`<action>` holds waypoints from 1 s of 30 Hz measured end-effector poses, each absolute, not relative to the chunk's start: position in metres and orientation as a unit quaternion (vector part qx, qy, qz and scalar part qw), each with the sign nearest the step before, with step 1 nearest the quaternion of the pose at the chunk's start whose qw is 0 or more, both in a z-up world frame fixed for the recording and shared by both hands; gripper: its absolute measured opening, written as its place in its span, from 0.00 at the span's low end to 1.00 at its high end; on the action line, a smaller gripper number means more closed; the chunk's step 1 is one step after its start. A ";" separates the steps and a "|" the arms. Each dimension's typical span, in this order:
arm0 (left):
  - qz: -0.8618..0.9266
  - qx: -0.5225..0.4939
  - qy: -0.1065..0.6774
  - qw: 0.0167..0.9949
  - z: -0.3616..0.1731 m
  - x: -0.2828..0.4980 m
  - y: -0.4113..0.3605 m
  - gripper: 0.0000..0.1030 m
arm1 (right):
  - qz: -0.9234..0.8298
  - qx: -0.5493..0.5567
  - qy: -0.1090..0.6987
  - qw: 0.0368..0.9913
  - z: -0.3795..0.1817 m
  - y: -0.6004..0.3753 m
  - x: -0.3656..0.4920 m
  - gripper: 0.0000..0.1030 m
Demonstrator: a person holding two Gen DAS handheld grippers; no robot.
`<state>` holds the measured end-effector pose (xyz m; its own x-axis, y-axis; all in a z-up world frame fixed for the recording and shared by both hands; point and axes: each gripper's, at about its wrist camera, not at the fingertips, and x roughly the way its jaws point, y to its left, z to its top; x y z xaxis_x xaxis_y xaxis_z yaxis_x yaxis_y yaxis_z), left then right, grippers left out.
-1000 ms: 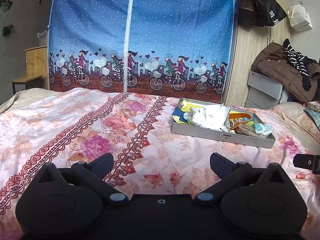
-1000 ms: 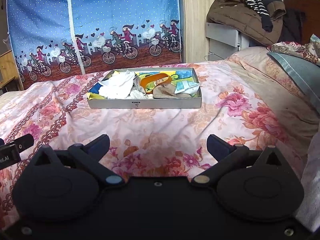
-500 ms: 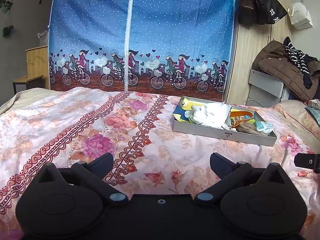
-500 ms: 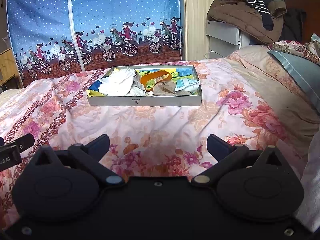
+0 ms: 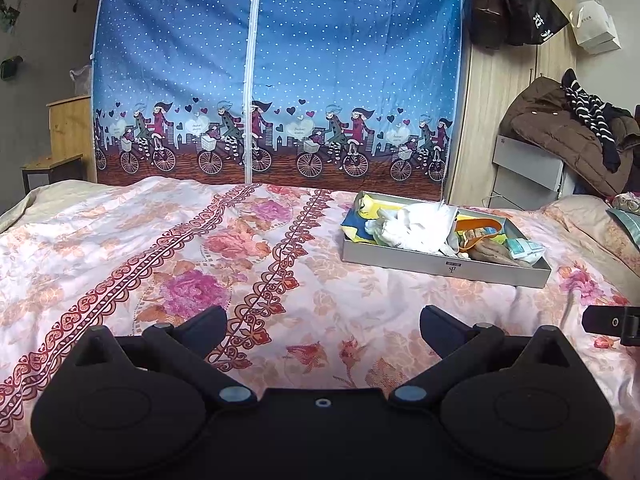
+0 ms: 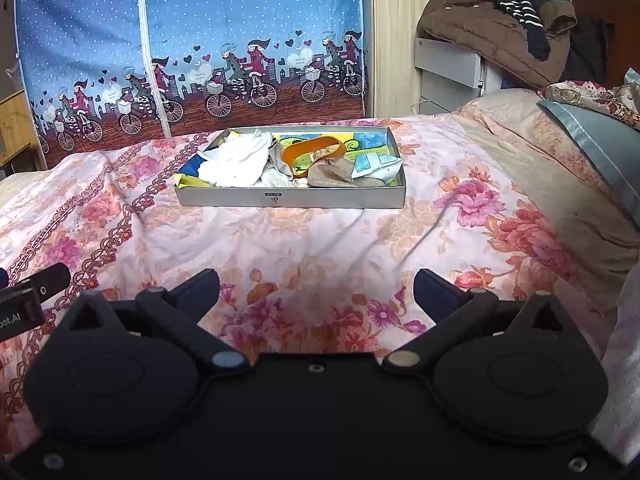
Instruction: Organize soft objects
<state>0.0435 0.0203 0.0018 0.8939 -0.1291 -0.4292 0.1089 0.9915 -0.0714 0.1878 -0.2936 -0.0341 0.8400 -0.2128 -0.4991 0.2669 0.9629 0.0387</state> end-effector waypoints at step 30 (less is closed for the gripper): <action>-0.063 -0.018 0.221 0.973 0.003 0.042 0.016 0.99 | -0.121 0.050 0.258 0.957 -0.038 -0.294 0.187 1.00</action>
